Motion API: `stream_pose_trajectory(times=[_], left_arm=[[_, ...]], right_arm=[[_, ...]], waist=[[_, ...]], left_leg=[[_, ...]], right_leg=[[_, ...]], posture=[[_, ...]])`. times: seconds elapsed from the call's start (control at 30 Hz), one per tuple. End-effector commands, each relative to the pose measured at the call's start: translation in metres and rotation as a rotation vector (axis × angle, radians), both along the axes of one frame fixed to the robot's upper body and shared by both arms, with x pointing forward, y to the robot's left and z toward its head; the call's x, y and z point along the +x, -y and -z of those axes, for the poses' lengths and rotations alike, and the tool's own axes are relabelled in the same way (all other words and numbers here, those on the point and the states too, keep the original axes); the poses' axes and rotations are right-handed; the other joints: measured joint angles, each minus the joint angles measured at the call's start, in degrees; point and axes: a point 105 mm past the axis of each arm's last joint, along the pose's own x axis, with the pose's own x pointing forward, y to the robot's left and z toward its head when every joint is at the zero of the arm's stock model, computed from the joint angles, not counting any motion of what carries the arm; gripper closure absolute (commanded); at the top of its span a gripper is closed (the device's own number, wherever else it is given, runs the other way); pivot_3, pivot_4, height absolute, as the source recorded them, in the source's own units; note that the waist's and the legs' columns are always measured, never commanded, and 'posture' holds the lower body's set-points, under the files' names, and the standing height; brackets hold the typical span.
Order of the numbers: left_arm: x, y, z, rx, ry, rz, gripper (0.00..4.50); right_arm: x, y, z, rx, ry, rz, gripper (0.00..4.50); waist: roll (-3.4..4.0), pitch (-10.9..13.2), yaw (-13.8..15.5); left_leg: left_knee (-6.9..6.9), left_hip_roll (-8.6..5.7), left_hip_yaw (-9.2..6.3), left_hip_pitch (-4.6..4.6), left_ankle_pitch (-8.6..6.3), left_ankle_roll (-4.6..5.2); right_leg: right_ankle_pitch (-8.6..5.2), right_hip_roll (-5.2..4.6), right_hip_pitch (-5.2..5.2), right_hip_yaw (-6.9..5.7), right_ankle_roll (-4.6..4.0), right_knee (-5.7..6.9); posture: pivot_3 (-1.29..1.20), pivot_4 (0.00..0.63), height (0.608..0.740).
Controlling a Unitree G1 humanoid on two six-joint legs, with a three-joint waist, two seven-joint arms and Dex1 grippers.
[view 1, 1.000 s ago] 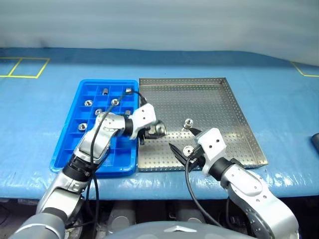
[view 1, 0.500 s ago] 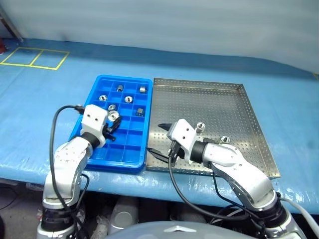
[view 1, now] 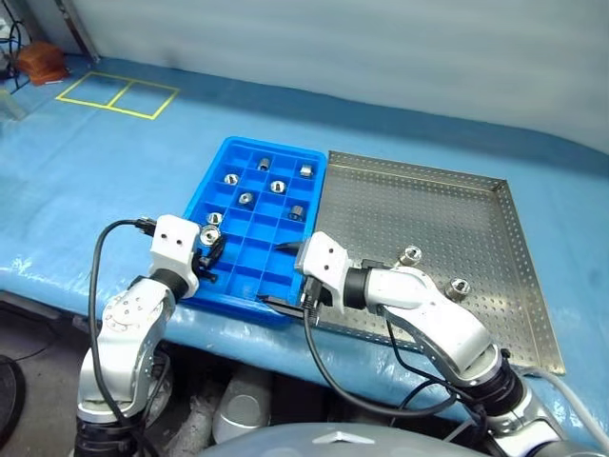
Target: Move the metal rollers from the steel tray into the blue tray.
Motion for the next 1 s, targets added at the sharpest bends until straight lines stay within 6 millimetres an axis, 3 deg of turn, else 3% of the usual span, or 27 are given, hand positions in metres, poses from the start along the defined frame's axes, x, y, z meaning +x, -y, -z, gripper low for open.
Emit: stream_pose_trajectory(times=[0.03, 0.27, 0.43, 0.7, 0.83, 1.0], left_arm=[[0.003, 0.007, 0.001, 0.016, 0.001, 0.043, 2.8], [0.012, 0.016, 0.016, 0.012, -0.064, 0.107, 2.8], [0.018, 0.023, 0.017, 0.0, -0.063, 0.149, 2.8], [0.023, 0.028, 0.01, 0.01, -0.065, 0.198, 0.13], [0.025, 0.031, -0.007, 0.023, -0.023, 0.244, 0.04], [0.034, 0.059, -0.037, 0.001, 0.066, 0.382, 0.04]], right_arm=[[-0.004, 0.0, -0.008, 0.032, 0.029, 0.001, 0.0], [-0.005, 0.002, -0.007, 0.044, 0.024, 0.037, 0.0], [-0.007, 0.002, -0.007, 0.051, 0.022, 0.058, 0.0], [-0.008, 0.007, -0.009, 0.061, 0.026, 0.102, 0.0], [-0.008, 0.02, -0.008, 0.063, 0.024, 0.17, 0.0], [-0.009, 0.044, -0.005, 0.052, 0.012, 0.293, 0.0]], waist=[[0.01, 0.0, 0.74], [0.01, 0.0, 1.8], [0.02, -0.01, 1.8], [0.02, -0.01, 1.07], [0.02, 0.0, -0.32], [0.02, -0.01, -2.14]], left_leg=[[-0.01, 0.0, 0.02, -0.01, 0.0, 0.0], [0.01, 0.03, 0.09, -0.1, 0.0, -0.01], [0.01, 0.02, 0.13, -0.12, -0.01, -0.01], [0.01, 0.05, 0.1, -0.21, -0.01, -0.01], [0.02, 0.04, 0.1, -0.23, -0.01, -0.01], [0.2, 0.04, -0.11, -0.39, 0.0, -0.02]], right_leg=[[0.0, 0.0, -0.01, 0.0, 0.0, 0.0], [-0.01, 0.0, -0.11, -0.03, -0.01, 0.0], [-0.01, -0.01, -0.11, -0.03, -0.01, -0.03], [-0.02, 0.01, -0.16, -0.08, -0.02, -0.04], [-0.02, 0.0, -0.15, -0.08, -0.02, -0.07], [-0.02, -0.01, -0.15, -0.28, -0.03, -0.06]], posture=[[0.41, 0.15, 0.74], [0.38, 0.15, 0.74], [0.38, 0.15, 0.74], [0.31, 0.15, 0.74], [0.29, 0.15, 0.74], [0.22, 0.15, 0.74]])
